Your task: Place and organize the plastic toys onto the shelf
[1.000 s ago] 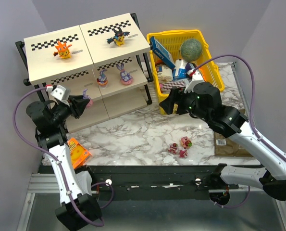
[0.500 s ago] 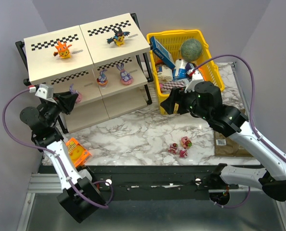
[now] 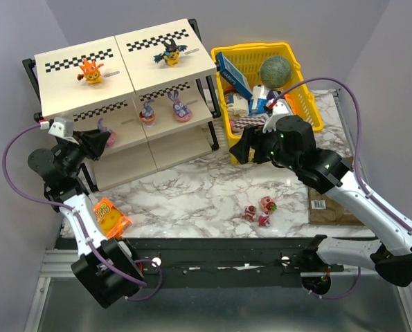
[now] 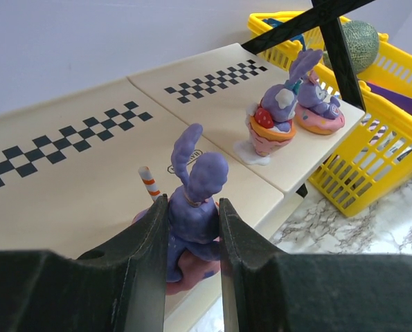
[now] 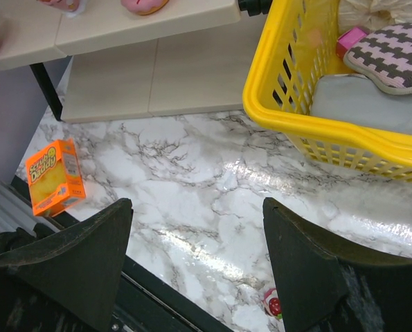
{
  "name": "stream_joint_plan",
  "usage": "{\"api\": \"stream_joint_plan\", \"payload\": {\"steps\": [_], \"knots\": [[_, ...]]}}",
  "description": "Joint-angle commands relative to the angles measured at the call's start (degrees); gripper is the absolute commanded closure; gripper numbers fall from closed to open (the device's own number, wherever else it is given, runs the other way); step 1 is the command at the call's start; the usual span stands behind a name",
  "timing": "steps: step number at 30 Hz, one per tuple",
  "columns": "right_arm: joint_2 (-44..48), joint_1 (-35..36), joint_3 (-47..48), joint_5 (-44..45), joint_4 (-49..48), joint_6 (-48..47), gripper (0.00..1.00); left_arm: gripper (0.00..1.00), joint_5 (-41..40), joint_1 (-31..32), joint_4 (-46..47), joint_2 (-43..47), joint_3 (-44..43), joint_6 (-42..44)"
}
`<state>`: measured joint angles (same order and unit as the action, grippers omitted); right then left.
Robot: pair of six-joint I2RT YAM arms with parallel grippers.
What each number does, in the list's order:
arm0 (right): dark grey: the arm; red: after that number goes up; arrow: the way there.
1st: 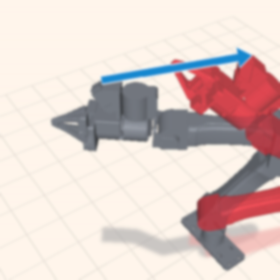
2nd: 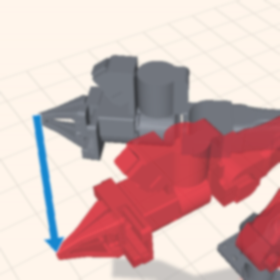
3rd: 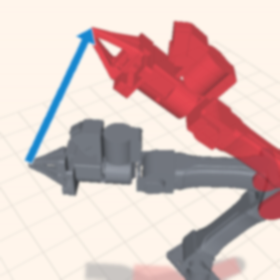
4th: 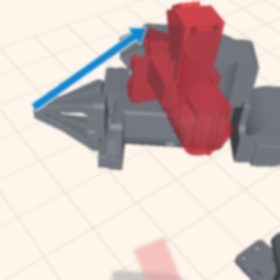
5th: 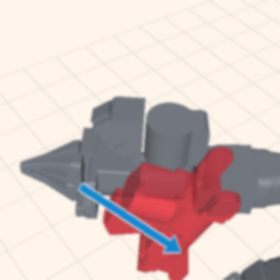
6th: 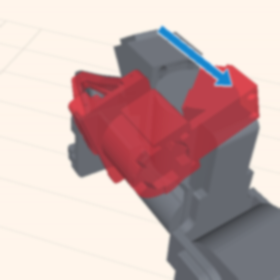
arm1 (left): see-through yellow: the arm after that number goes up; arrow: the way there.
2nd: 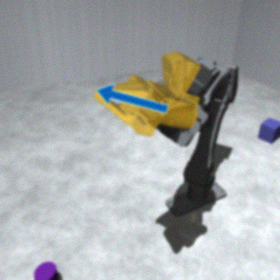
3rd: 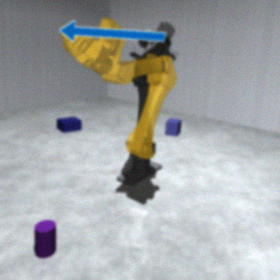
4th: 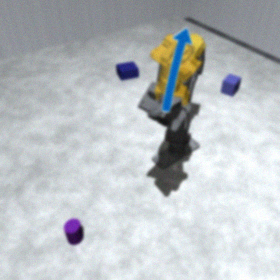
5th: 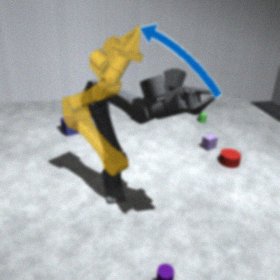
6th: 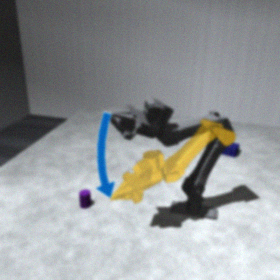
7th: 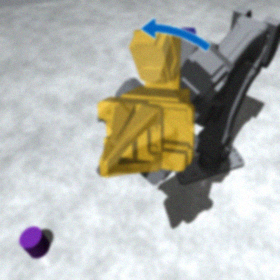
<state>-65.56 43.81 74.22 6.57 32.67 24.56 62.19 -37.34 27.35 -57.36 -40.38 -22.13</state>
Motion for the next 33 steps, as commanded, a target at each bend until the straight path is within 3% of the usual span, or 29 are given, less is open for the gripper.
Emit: {"api": "stream_joint_plan", "payload": {"steps": [1,4,15,33], "knots": [[-1.15,-0.57,-0.30,-1.91,-0.50,-0.04,0.17,0.87,0.91,0.69,-0.54,-0.73,-1.54,2.35],[-1.68,-0.83,-0.30,-2.70,-0.50,0.14,0.17,0.85,0.12,0.78,-0.98,-1.52,-1.89,3.41],[-2.20,-1.36,-1.27,-3.31,-0.50,0.67,0.17,0.63,-4.80,3.50,-8.01,-1.88,-3.04,10.35],[-0.89,-2.06,-2.94,-4.55,-0.50,1.19,0.17,0.32,-11.83,4.38,-7.93,3.04,-2.77,9.47]]}}
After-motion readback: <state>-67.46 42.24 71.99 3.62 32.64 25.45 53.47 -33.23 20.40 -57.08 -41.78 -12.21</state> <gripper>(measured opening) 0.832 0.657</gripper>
